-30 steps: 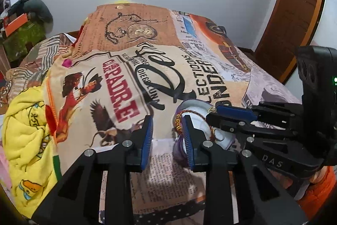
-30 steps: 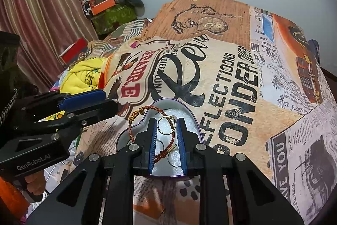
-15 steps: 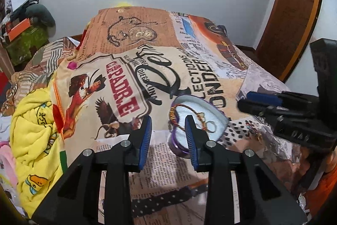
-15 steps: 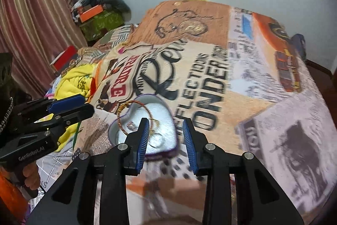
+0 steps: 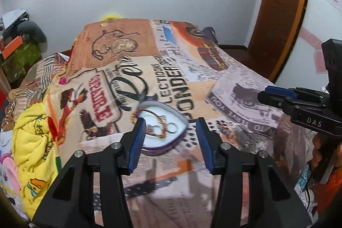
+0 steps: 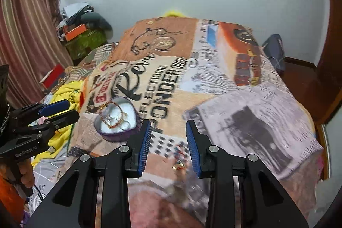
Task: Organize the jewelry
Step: 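Withdraw both tools from the tin toward the remaining jewelry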
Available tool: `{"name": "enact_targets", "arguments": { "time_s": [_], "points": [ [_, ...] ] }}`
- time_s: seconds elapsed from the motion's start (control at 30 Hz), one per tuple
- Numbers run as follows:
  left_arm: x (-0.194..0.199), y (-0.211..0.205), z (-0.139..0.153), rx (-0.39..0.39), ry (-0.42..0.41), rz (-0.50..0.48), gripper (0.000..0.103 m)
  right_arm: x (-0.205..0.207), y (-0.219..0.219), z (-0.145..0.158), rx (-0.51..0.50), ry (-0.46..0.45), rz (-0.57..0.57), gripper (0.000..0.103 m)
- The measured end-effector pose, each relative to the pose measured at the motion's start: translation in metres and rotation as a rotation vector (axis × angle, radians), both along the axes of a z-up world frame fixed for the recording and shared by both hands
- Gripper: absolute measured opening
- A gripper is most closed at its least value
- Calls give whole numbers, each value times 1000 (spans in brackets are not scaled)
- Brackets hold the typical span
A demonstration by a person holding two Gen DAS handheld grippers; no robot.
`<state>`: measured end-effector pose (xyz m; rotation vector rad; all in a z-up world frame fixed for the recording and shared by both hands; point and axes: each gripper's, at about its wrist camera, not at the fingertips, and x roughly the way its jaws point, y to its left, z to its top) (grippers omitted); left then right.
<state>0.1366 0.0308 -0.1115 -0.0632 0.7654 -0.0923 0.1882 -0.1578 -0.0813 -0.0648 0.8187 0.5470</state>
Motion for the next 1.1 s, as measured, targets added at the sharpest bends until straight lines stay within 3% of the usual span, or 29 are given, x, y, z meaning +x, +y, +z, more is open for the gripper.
{"name": "enact_targets", "arguments": {
  "time_s": [0.33, 0.6, 0.87, 0.97, 1.1],
  "points": [
    [12, -47, -39, -19, 114, -82, 49, -7, -42, -28, -31, 81, -42, 30],
    [17, -63, -78, 0, 207, -111, 49, -9, -22, -76, -70, 197, 41, 30],
    [17, -57, -95, -9, 244, -104, 49, 5, -1, -104, -26, 265, 84, 30],
    [20, -53, -98, -19, 248, -101, 49, 5, 1, -105, -21, 234, 86, 29],
    [26, -53, -98, -29, 244, -101, 49, 3, 3, -107, -47, 199, 73, 18]
  ]
}}
